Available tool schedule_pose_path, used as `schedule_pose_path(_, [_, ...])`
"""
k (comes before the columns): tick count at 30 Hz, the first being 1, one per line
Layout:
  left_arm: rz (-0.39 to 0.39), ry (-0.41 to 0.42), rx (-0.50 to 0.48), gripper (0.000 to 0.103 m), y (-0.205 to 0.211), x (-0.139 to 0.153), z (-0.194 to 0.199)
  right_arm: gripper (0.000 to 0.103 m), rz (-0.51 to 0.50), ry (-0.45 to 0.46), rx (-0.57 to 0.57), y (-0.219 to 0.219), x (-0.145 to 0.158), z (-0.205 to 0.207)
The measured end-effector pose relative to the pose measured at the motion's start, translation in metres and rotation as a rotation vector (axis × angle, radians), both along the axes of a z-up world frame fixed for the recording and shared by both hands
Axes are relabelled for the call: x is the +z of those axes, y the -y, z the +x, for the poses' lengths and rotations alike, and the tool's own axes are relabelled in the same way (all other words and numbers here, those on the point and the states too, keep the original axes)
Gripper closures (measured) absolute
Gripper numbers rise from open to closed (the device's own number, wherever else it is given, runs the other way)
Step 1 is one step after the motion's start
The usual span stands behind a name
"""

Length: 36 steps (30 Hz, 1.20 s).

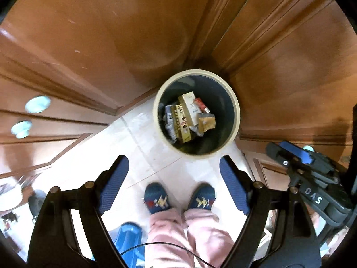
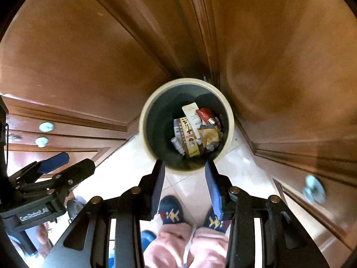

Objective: Collect trash

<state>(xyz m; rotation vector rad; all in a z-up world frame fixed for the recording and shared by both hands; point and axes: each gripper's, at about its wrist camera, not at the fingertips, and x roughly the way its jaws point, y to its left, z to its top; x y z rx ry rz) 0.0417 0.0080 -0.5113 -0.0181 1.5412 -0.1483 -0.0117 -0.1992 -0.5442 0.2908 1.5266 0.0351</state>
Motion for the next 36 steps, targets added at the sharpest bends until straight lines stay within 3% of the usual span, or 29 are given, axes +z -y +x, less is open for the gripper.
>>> schedule_pose_path(6, [0.008,0.064,0.042,0.021,-0.005,0.092,-0.015,0.065,-0.02,0.055,0.031,-0.011,0.093,-0.006])
schedule_pose_path(14, [0.02,0.179,0.076,0.021,-0.015,0.233,-0.034,0.065,-0.034,0.162,0.103,-0.03,0.247,-0.012])
schedule_pose_path(19, [0.03,0.263,0.104,0.021,-0.026,0.313,-0.044,0.055,-0.023,0.235,0.098,-0.037,0.342,-0.015])
schedule_pose_path(23, [0.045,0.333,0.133,0.021,-0.031,0.37,-0.055,0.055,-0.02,0.295,0.109,-0.043,0.408,-0.018])
schedule_pose_path(30, [0.04,0.468,0.16,0.021,-0.035,0.446,-0.071,0.055,-0.017,0.423,0.141,-0.052,0.521,-0.026])
schedule_pose_path(36, [0.044,0.54,0.152,0.021,-0.022,0.494,-0.078,0.055,-0.018,0.518,0.134,-0.052,0.592,-0.033])
